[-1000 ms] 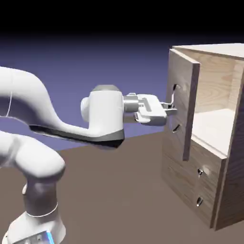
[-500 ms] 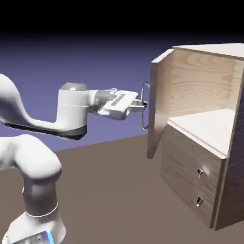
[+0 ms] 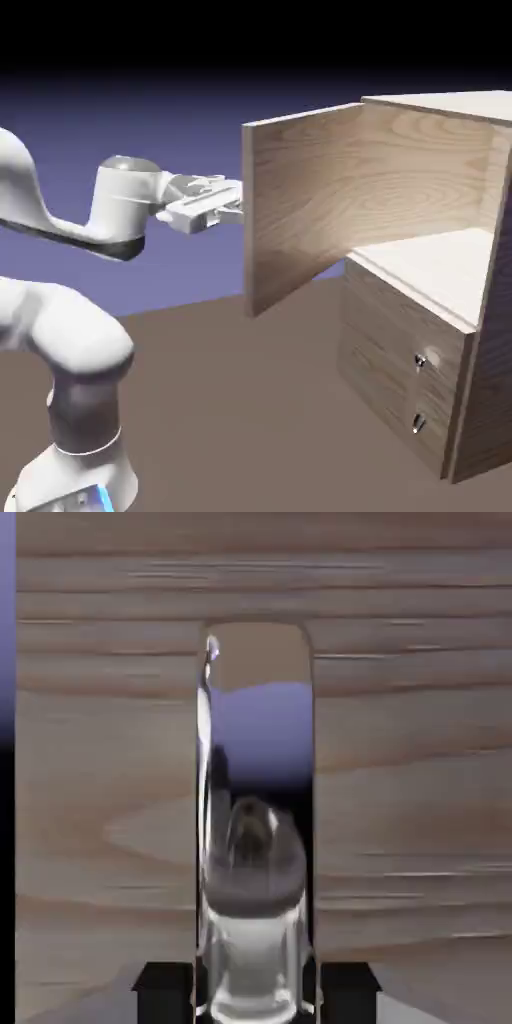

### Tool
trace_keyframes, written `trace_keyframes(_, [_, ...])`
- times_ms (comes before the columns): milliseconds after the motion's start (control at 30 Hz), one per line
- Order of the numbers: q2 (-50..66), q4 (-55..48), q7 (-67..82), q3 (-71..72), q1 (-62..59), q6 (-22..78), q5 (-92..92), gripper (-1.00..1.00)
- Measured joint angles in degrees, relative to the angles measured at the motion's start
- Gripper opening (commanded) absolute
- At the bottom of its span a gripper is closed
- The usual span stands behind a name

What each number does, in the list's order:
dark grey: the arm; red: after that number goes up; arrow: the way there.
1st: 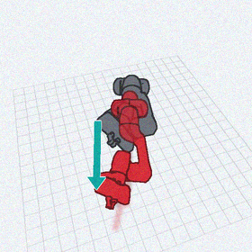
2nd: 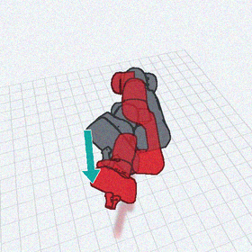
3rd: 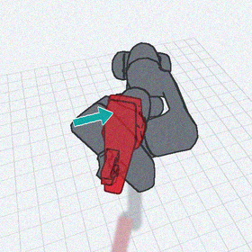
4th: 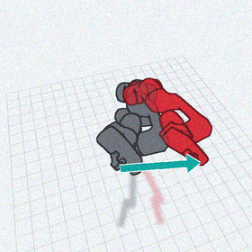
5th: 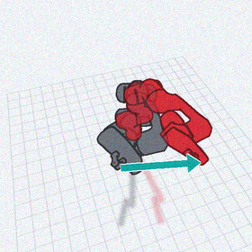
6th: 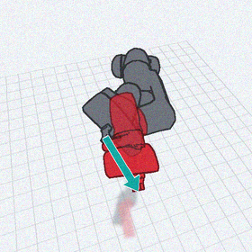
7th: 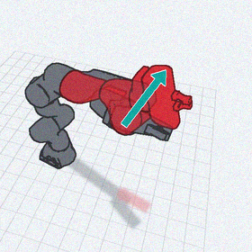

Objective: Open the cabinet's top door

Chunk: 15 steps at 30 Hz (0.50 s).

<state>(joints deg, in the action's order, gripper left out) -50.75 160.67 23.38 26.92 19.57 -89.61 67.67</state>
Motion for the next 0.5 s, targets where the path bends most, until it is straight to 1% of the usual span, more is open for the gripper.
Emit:
trace_keyframes(233, [14.49, -13.59, -5.16, 13.39, -6.8, 16.24, -11.0, -1.0])
trace_keyframes(500, [31.1, -29.44, -12.88, 26.07, -16.27, 33.81, -16.5, -1.0])
